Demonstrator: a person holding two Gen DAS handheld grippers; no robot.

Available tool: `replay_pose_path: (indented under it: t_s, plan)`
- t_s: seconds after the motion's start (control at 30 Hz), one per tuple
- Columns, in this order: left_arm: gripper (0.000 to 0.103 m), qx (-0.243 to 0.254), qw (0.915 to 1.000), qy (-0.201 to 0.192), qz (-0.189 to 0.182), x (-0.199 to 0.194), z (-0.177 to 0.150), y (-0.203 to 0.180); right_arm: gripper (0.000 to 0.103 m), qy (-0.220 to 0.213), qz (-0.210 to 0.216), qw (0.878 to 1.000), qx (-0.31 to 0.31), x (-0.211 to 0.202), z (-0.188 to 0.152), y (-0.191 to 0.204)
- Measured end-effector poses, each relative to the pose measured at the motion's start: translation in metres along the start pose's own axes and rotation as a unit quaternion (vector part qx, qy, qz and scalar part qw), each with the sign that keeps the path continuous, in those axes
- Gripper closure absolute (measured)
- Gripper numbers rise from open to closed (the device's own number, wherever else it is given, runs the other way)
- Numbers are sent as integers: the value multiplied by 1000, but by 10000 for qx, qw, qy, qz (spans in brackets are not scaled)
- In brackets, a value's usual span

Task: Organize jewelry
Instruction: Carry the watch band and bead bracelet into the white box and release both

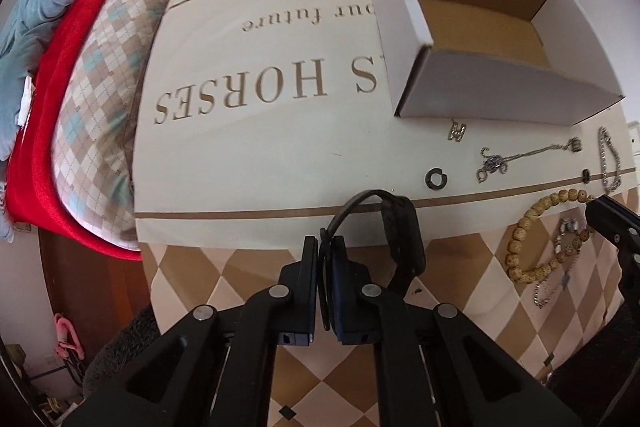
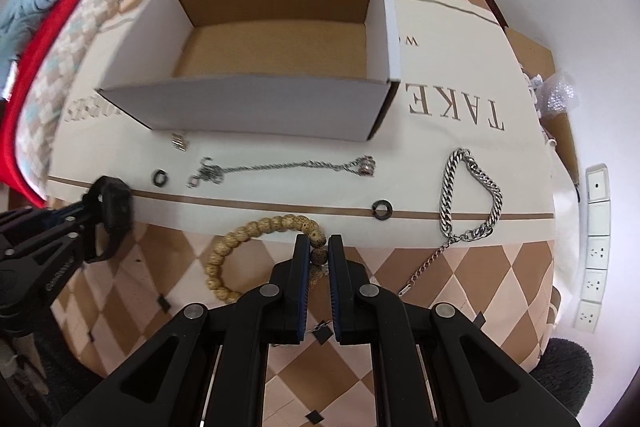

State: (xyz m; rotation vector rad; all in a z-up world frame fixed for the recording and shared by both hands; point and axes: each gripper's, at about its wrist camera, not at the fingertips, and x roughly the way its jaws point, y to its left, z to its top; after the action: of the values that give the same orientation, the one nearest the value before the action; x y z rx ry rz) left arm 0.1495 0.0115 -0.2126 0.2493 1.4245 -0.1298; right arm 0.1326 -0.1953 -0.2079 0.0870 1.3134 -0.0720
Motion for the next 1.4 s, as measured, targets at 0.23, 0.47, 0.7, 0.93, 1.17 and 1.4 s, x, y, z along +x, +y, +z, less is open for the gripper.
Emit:
replay_pose_path:
  t_s: [0.23,0.47,0.7,0.93,1.17,1.4]
  plan:
    - [99,-43,9992,-404,-40,-44,-4,3,94,-423,331,9984,-177,-55,2,15]
    - [99,-86,9947,-1006,-199,-103,19,0,94,-957,536,9935,-287,-118,18,18]
    - [99,-2,9909,-1332,-205,-127,60,-10,94,-1431,553,9876,-339,-163,58,1]
    - [99,188,9921,-1236,-93,-104,94,-24,94,-1304,533,9895,-334,-142,98,-11]
    - [99,273,9952,-938,-67,-68,115,-32,94,-966,631,9929,-290,-102,121,-9]
    - [95,118,9969,-662,-402,-45,129,-27,94,-663,791,9945,-203,-65,138,-5]
